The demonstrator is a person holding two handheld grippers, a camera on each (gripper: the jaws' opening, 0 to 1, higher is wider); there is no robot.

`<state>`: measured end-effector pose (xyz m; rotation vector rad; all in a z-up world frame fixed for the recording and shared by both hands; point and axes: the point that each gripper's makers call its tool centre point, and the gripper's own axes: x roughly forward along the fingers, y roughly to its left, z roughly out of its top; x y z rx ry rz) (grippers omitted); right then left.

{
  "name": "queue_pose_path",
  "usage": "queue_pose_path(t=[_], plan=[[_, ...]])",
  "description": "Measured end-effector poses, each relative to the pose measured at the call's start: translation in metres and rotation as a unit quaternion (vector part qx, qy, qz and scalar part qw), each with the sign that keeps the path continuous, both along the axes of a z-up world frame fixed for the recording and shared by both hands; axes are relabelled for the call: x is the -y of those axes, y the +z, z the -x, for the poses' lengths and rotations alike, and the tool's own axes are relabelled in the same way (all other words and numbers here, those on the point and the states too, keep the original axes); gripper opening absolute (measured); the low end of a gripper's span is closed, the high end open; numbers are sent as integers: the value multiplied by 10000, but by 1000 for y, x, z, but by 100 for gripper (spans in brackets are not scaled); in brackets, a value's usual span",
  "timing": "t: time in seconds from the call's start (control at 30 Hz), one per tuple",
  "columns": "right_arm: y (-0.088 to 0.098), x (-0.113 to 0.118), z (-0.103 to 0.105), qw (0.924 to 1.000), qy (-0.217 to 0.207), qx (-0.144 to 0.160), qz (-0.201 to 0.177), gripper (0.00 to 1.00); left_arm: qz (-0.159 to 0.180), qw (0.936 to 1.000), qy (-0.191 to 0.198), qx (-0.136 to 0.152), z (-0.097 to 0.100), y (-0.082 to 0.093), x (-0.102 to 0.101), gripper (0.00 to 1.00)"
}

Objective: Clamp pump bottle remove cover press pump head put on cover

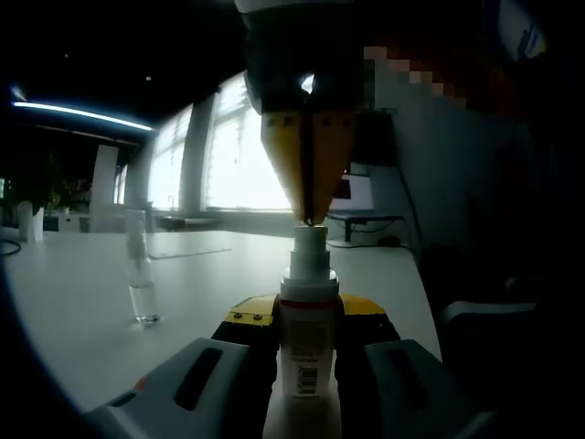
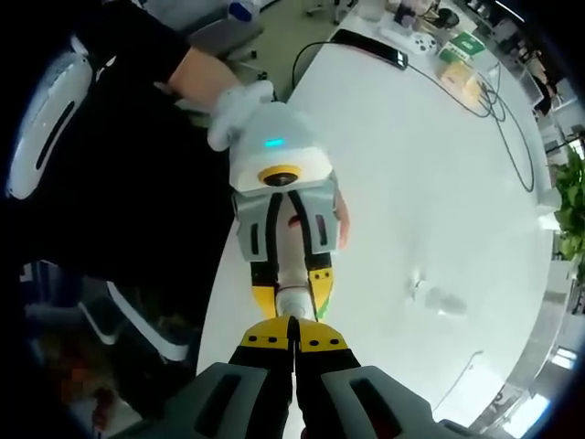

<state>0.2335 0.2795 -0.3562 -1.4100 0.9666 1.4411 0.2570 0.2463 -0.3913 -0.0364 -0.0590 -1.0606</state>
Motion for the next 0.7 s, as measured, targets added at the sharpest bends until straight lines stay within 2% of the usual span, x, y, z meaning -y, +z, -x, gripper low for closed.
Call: queue_pose_path(t=[0.7], plan=[[-1,0,0,10000,1,39,39,0,-1,10000,0,2,0,0,0,14]])
